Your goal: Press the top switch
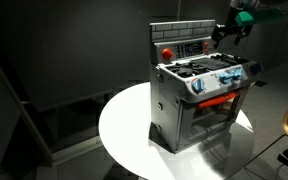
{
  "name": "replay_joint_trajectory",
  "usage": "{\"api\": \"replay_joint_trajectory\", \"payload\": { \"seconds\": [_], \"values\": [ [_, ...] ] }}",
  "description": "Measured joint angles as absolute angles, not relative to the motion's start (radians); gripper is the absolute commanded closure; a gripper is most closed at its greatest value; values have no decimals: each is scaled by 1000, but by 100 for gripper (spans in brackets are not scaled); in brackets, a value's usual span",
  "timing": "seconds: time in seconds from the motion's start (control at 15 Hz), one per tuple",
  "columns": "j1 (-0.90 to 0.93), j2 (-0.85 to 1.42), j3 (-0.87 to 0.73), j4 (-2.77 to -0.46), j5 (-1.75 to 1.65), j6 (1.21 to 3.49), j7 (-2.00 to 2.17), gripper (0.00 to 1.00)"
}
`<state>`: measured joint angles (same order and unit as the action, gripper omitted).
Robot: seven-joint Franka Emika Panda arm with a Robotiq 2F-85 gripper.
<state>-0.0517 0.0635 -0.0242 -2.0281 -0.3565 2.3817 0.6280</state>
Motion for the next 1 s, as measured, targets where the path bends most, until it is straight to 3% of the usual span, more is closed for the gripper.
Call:
{"api": "replay_joint_trajectory", "payload": {
  "seconds": [1.0],
  "values": [
    [-21,154,-60,-1957,-356,2458,638,0]
  ]
}}
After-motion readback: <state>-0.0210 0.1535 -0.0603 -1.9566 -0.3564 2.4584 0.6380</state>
